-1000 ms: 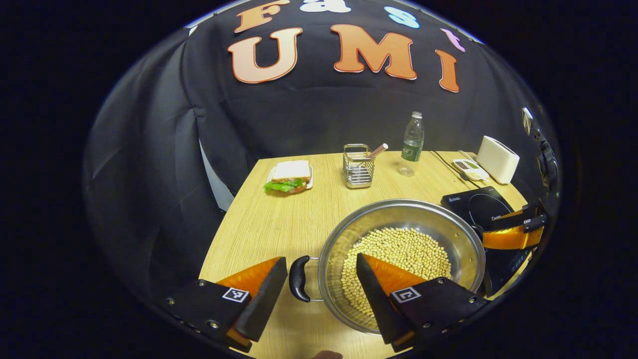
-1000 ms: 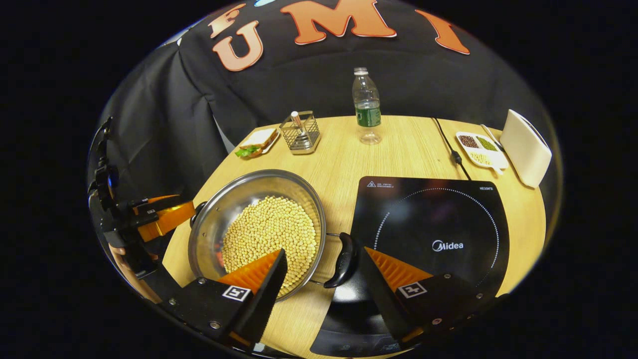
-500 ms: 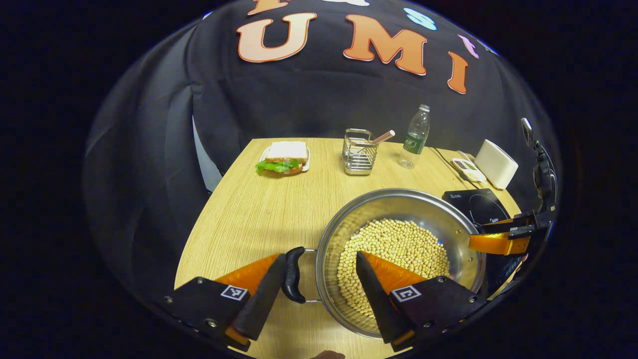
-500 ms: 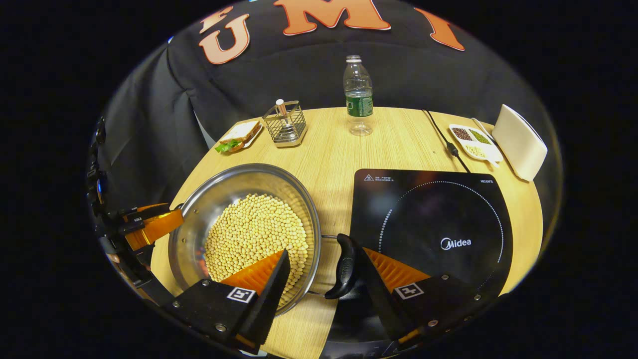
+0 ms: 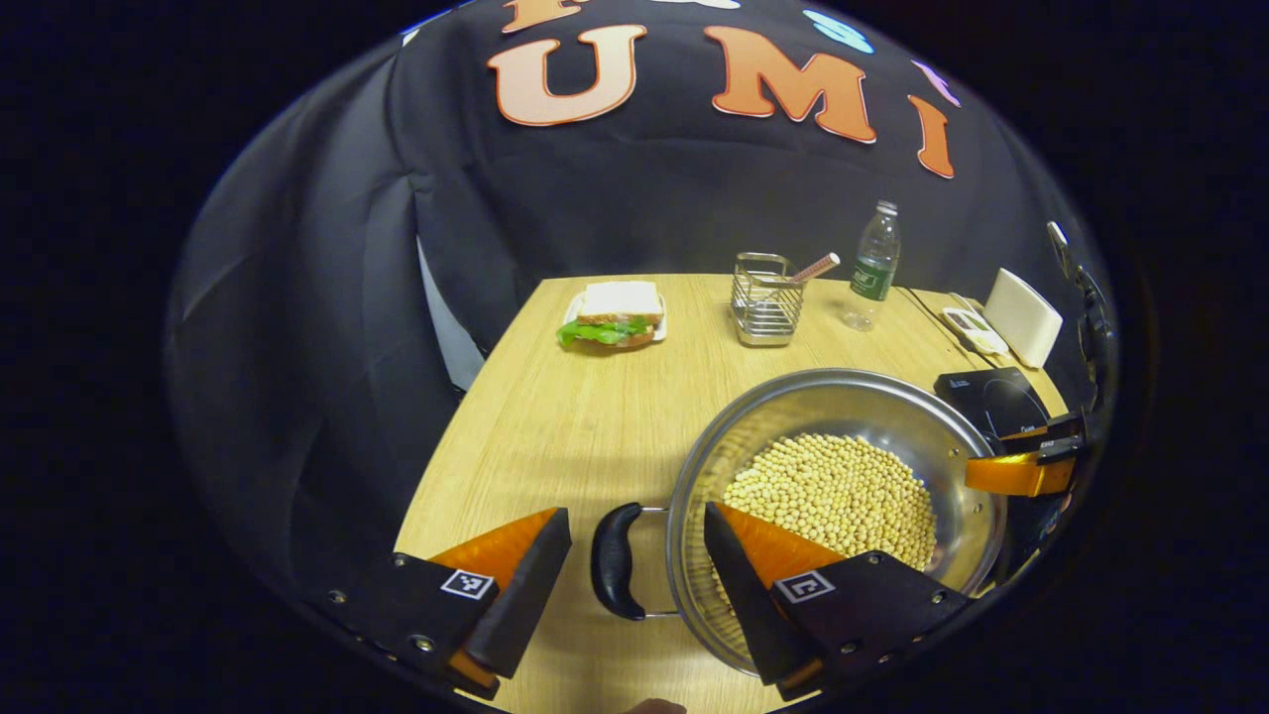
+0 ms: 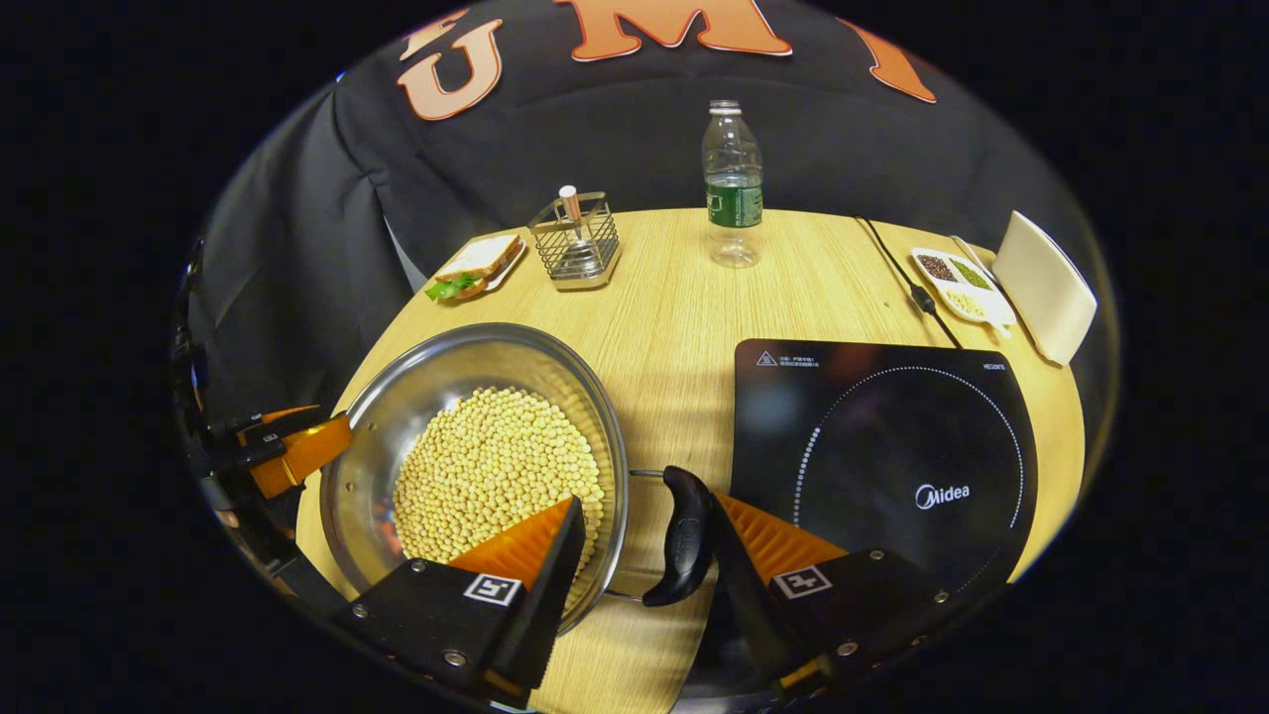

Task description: First push the handle of the pot to place it horizontally, then grasp the pot with both hands and set it on the induction cooktop.

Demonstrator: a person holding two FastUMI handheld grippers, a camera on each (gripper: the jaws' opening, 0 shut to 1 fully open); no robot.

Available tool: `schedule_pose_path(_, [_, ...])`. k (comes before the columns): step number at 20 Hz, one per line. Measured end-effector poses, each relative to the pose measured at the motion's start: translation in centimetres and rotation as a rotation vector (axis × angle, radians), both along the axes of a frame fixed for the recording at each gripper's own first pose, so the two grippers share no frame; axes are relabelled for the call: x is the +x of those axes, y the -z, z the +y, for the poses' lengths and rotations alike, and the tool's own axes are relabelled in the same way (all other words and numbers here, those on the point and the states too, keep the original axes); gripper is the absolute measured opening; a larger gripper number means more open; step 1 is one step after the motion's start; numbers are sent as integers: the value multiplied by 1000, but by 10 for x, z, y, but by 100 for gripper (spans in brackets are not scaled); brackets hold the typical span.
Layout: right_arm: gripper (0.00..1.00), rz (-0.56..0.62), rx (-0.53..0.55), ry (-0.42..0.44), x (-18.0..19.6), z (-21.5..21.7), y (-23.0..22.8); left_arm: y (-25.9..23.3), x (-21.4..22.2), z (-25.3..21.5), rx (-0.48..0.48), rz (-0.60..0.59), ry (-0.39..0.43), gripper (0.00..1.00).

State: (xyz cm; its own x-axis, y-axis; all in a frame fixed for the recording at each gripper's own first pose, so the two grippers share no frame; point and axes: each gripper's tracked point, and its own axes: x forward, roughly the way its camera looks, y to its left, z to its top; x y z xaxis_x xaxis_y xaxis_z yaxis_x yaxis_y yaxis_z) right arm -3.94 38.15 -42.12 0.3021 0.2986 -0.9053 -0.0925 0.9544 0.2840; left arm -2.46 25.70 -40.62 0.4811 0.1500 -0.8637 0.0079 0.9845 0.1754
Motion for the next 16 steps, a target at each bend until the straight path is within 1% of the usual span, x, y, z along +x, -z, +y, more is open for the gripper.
schedule_pose_path(3, [78,-7,-18,-22,4,6,7,12,0,2,-11,21,-26,89])
schedule_pose_path(7, [77,-4,-27,-13,8,14,15,20,-4,7,-15,39,-56,89])
schedule_pose_path(11, [78,-33,-98,-57,10,15,27,23,-1,12,-15,1,-86,89])
schedule_pose_path(12, [68,-26,-98,-59,7,17,30,23,-5,13,-17,1,-98,89])
schedule_pose_path(13, [72,-30,-92,-50,8,19,29,23,-3,20,8,-11,-102,91])
schedule_pose_path(14, [72,-16,-77,-40,6,19,31,24,-5,26,19,-17,-109,88])
schedule_pose_path(15, [71,-12,-57,-29,7,19,30,26,-7,28,18,-12,-119,77])
schedule_pose_path(16, [68,-6,-42,-19,6,20,30,26,-9,28,15,-15,-120,75])
